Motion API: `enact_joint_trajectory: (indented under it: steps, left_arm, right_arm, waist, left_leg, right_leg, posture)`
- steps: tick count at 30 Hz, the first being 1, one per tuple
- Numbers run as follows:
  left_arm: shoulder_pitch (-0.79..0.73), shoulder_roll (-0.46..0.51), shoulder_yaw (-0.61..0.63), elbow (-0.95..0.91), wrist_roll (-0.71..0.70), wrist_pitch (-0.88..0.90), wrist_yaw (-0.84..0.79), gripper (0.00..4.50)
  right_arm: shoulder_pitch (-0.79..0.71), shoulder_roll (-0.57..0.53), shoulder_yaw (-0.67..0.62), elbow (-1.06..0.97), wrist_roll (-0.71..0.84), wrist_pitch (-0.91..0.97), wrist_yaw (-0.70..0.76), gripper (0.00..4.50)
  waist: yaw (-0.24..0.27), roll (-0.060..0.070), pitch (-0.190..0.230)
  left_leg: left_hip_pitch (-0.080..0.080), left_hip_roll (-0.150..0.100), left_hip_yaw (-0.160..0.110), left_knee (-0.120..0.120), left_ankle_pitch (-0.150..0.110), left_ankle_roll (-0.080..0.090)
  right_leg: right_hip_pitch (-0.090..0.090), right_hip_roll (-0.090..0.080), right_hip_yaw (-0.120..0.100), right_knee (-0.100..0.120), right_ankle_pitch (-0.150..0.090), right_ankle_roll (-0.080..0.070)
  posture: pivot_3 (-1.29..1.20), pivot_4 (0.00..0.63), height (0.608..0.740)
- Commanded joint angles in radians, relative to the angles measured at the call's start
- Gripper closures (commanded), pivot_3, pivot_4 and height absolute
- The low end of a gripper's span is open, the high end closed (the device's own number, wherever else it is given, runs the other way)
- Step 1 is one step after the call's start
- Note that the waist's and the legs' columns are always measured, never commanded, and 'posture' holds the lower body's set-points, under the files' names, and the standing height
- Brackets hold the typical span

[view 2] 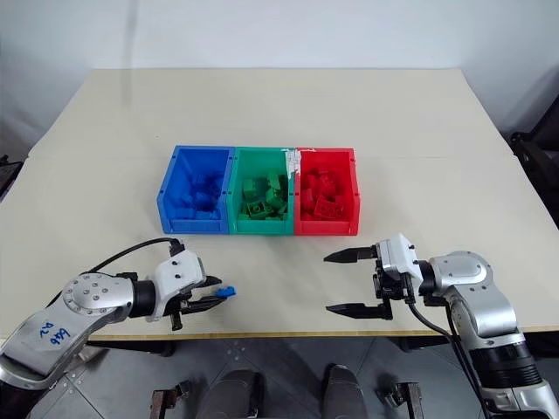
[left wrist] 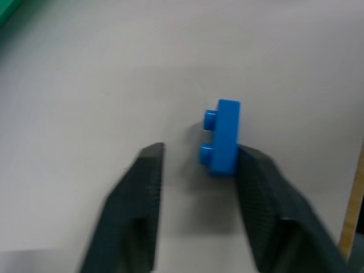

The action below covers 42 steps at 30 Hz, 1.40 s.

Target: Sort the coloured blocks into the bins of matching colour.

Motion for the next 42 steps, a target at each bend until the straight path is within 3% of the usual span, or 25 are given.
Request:
enact_joint_trajectory:
  steps: [1, 3, 6, 9, 13, 17, 24, 27, 30, 37, 42]
  left_arm:
    - [0.025, -0.074, 0.045, 0.006, -0.063, -0.035, -0.017, 3.63]
    - [0.031, -0.122, 0.131, 0.008, -0.127, -0.061, -0.033, 4.17]
    - [0.037, -0.142, 0.260, 0.049, -0.153, -0.127, -0.044, 4.17]
    - [-0.049, -0.206, 0.371, 0.115, -0.200, -0.130, 0.034, 4.17]
    - [-0.206, -0.256, 0.393, 0.224, -0.154, -0.142, 0.135, 4.17]
    - [-0.335, -0.268, 0.327, 0.368, -0.108, -0.191, 0.117, 4.17]
    - [-0.384, -0.281, 0.308, 0.425, -0.061, -0.199, 0.162, 1.95]
    - [-0.296, -0.263, 0.363, 0.360, -0.082, -0.239, 0.127, 1.04]
    - [-0.097, -0.240, 0.532, 0.239, -0.183, -0.335, -0.010, 0.10]
    - [0.306, -0.199, 0.870, 0.289, -0.249, -0.443, -0.203, 0.04]
    - [0.428, -0.222, 0.946, 0.366, -0.243, -0.498, -0.235, 0.04]
  right_arm:
    - [0.015, -0.007, -0.029, -0.014, 0.011, -0.013, -0.002, 0.00]
    - [0.032, -0.008, -0.043, -0.019, 0.016, -0.010, -0.018, 0.00]
    - [0.053, 0.007, -0.072, -0.031, 0.030, -0.009, -0.063, 0.00]
    - [0.050, 0.060, -0.109, -0.045, 0.056, 0.004, -0.159, 0.00]
    - [0.035, 0.156, -0.161, -0.062, 0.077, 0.002, -0.310, 0.00]
    - [0.022, 0.192, -0.173, -0.056, 0.044, -0.029, -0.376, 0.00]
    - [0.007, 0.176, -0.150, -0.050, 0.031, -0.052, -0.353, 0.00]
    - [-0.019, 0.168, -0.141, -0.031, 0.031, -0.053, -0.330, 0.00]
    - [-0.073, 0.153, -0.105, 0.020, 0.016, -0.065, -0.256, 0.00]
    - [-0.162, 0.122, 0.004, 0.101, -0.011, -0.070, -0.057, 0.00]
    - [-0.190, 0.118, 0.058, 0.114, -0.030, -0.081, 0.024, 0.00]
  waist:
    - [0.000, 0.000, 0.000]
    - [0.000, 0.000, 0.000]
    - [-0.001, -0.001, 0.000]
    - [-0.001, -0.001, 0.000]
    - [0.001, -0.001, 0.000]
    - [0.000, -0.001, 0.000]
    - [-0.009, -0.001, 0.000]
    - [-0.015, -0.001, 0.000]
    - [-0.036, -0.001, 0.000]
    - [-0.049, -0.001, 0.000]
    - [-0.030, -0.001, 0.000]
  left_leg:
    - [0.000, 0.000, 0.000, 0.000, 0.000, 0.000]
    - [-0.001, 0.000, 0.000, 0.001, -0.001, 0.001]
    - [-0.003, 0.000, -0.001, 0.003, -0.001, 0.001]
    - [-0.002, 0.000, -0.001, 0.003, -0.001, 0.001]
    - [-0.002, 0.000, -0.001, 0.005, -0.001, 0.000]
    - [-0.002, -0.001, -0.001, 0.005, -0.001, 0.000]
    - [-0.003, 0.000, 0.000, 0.004, -0.001, 0.001]
    - [-0.003, 0.000, 0.000, 0.004, -0.001, 0.001]
    - [-0.002, 0.000, 0.002, 0.003, -0.001, 0.001]
    - [-0.002, 0.001, 0.003, 0.002, -0.003, 0.001]
    - [-0.001, 0.001, 0.002, 0.003, -0.005, 0.002]
  right_leg:
    - [0.000, 0.000, 0.000, 0.000, 0.000, 0.000]
    - [0.000, 0.000, 0.000, 0.000, 0.000, 0.000]
    - [-0.001, 0.000, -0.001, 0.001, 0.000, 0.000]
    - [0.000, 0.000, -0.001, 0.001, 0.000, 0.000]
    - [0.000, 0.000, -0.001, 0.003, 0.001, 0.001]
    - [0.000, 0.000, 0.000, 0.002, 0.001, 0.001]
    - [-0.001, 0.000, 0.000, 0.001, 0.001, 0.001]
    - [-0.002, 0.000, 0.000, 0.001, 0.001, 0.001]
    - [-0.002, 0.000, 0.001, 0.001, 0.001, 0.001]
    - [-0.002, 0.000, 0.000, -0.001, 0.001, 0.001]
    - [-0.001, 0.000, -0.001, 0.000, 0.001, 0.001]
  posture:
    - [0.00, 0.150, 0.740]
    - [0.00, 0.150, 0.740]
    - [0.00, 0.150, 0.740]
    - [0.00, 0.150, 0.740]
    - [0.00, 0.150, 0.740]
    - [0.00, 0.150, 0.740]
    - [0.00, 0.150, 0.740]
    - [0.00, 0.150, 0.740]
    - [0.00, 0.150, 0.740]
    - [0.00, 0.150, 0.740]
    - [0.00, 0.150, 0.740]
